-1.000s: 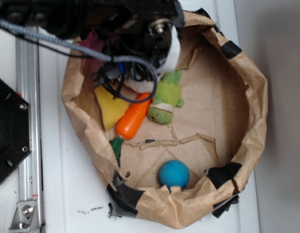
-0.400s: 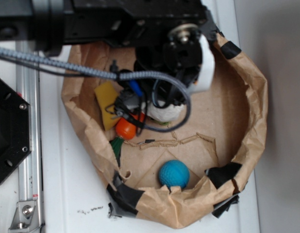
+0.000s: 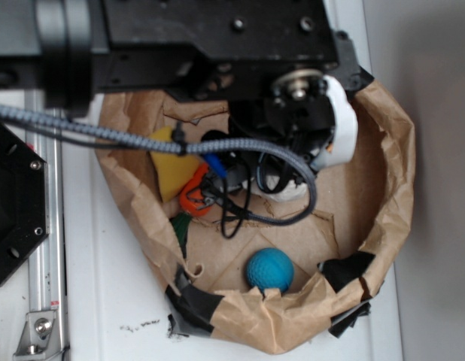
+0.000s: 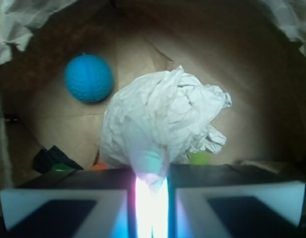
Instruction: Grab the white paper.
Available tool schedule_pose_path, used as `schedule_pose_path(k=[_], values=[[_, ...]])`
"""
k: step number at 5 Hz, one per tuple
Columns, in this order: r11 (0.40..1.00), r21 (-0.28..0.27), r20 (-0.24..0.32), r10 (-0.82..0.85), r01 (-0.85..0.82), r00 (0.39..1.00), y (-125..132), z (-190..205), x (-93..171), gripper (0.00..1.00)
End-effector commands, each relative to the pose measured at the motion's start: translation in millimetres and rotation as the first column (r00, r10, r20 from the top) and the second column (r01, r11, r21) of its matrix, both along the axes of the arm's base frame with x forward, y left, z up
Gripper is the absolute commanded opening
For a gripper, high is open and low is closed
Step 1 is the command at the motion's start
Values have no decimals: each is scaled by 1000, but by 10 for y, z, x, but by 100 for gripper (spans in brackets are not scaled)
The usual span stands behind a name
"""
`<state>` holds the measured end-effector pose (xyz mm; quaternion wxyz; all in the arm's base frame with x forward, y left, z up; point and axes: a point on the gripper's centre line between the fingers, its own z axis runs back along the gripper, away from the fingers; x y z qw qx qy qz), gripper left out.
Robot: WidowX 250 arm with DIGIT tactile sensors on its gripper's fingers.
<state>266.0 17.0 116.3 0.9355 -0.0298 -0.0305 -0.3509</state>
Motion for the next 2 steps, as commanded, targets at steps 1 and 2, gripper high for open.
schedule_pose_path(k=[1,2], values=[[991,-53,86,129,-125,988,-130,174,79,0],[982,-72,71,179,-174,981,-114,245,136,0]])
